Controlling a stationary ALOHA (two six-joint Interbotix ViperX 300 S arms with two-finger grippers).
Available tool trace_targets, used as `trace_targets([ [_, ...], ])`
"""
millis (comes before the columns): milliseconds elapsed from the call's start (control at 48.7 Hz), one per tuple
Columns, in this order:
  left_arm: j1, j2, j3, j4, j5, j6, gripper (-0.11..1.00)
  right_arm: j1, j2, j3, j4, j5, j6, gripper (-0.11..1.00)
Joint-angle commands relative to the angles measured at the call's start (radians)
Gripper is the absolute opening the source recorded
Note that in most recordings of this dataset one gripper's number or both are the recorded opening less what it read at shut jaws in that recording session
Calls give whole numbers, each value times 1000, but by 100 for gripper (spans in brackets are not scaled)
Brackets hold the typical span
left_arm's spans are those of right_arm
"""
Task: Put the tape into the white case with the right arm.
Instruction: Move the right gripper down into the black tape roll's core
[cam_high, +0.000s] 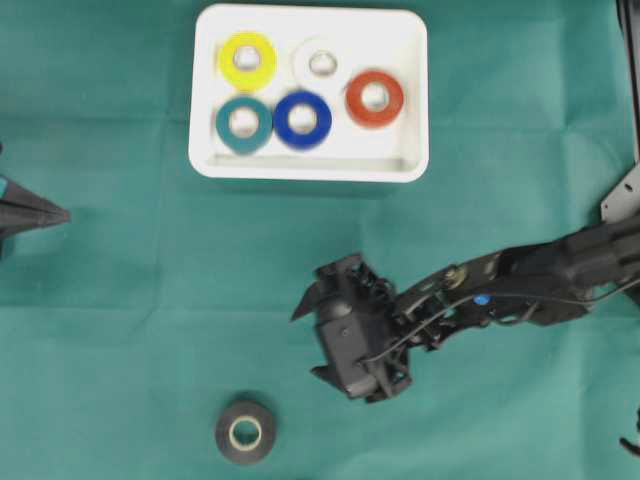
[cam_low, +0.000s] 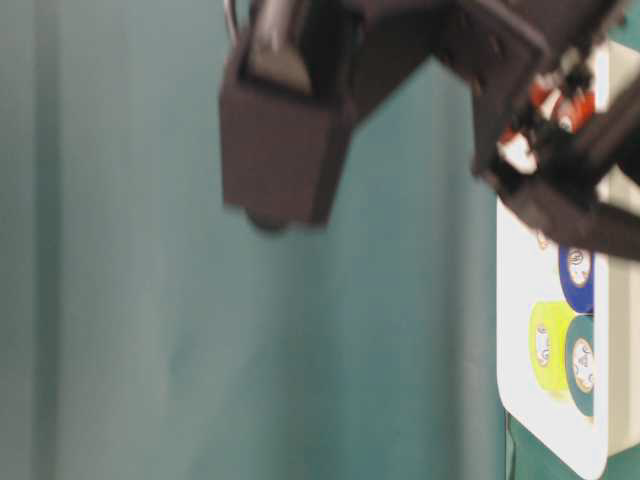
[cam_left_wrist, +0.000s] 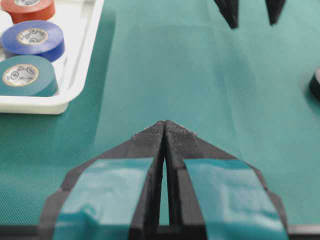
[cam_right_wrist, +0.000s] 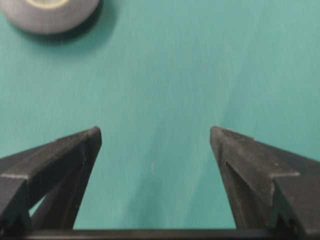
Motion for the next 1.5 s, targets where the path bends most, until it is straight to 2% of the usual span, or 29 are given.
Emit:
trace_targets([
  [0, 3, 14, -17, 0, -5, 0, 1, 14, 26, -80, -2, -6, 3, 65],
  [267, 2, 14, -17, 0, -5, 0, 1, 38, 127, -227, 0, -8, 20, 65],
  [555, 2, 14, -17, 0, -5, 0, 1, 60, 183, -330, 3, -2, 71, 65],
  [760, 3, 14, -17, 0, -5, 2, 1, 63, 209, -354, 3, -3, 121, 65],
  [1171, 3, 12, -17, 0, -5, 0, 1, 75, 227, -356, 14, 49, 133, 65],
  [1315, 3, 14, -17, 0, -5, 2, 1, 77, 236, -357, 25, 67, 173, 61],
  [1479, 3, 14, -15, 0, -5, 2, 1, 78, 249, -360, 25, 92, 213, 47],
])
